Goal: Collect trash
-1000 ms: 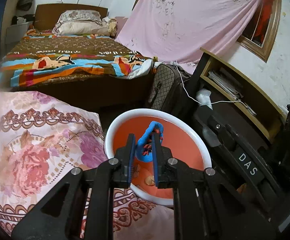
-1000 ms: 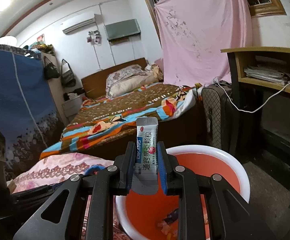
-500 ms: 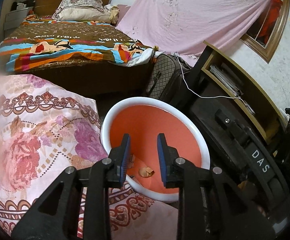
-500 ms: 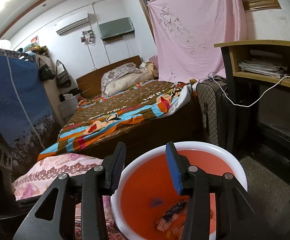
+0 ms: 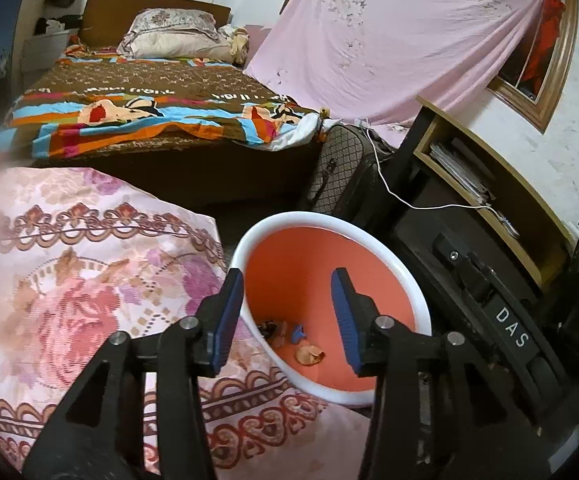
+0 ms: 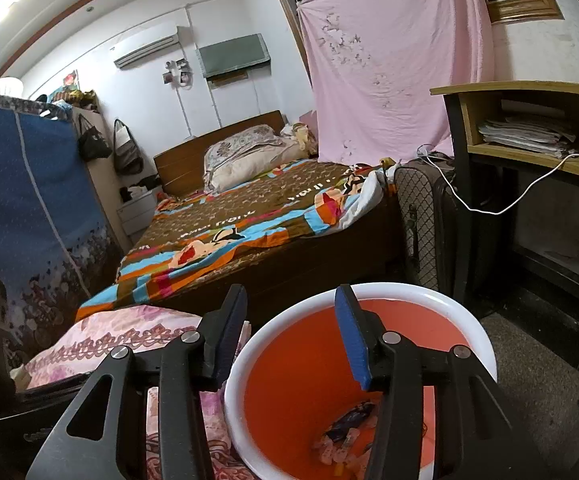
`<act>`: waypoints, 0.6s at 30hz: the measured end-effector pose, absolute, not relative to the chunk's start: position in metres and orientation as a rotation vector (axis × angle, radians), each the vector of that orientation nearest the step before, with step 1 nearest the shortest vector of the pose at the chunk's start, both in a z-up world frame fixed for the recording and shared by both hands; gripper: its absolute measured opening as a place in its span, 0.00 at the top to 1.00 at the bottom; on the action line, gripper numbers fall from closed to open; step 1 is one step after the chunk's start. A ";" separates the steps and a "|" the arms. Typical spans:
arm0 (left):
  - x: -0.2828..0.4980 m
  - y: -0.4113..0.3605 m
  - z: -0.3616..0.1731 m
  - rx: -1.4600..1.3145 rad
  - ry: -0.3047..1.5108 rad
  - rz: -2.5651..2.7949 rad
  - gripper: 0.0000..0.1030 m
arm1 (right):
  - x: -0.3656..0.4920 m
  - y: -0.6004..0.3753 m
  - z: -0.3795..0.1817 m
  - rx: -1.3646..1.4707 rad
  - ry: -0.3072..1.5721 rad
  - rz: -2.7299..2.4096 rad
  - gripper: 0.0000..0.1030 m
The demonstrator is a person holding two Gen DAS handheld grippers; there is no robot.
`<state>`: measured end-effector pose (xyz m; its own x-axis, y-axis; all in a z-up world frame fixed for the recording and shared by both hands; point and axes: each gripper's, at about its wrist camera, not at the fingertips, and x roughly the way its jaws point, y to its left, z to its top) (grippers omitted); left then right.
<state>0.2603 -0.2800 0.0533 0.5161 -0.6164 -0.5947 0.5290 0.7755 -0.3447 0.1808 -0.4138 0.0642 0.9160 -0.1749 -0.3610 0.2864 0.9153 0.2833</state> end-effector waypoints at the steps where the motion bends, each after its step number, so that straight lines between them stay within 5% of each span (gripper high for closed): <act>1: 0.260 -0.278 0.054 -0.121 0.759 -0.682 0.66 | 0.181 -0.413 0.064 0.338 0.338 -0.241 0.56; 6: 0.258 -0.267 0.059 -0.123 0.735 -0.642 0.54 | 0.181 -0.412 0.064 0.338 0.336 -0.243 0.47; 8: 0.258 -0.261 0.061 -0.127 0.722 -0.619 0.48 | 0.181 -0.412 0.065 0.341 0.328 -0.242 0.32; 18: 0.249 -0.227 0.075 -0.123 0.602 -0.449 0.15 | 0.181 -0.403 0.068 0.332 0.300 -0.248 0.19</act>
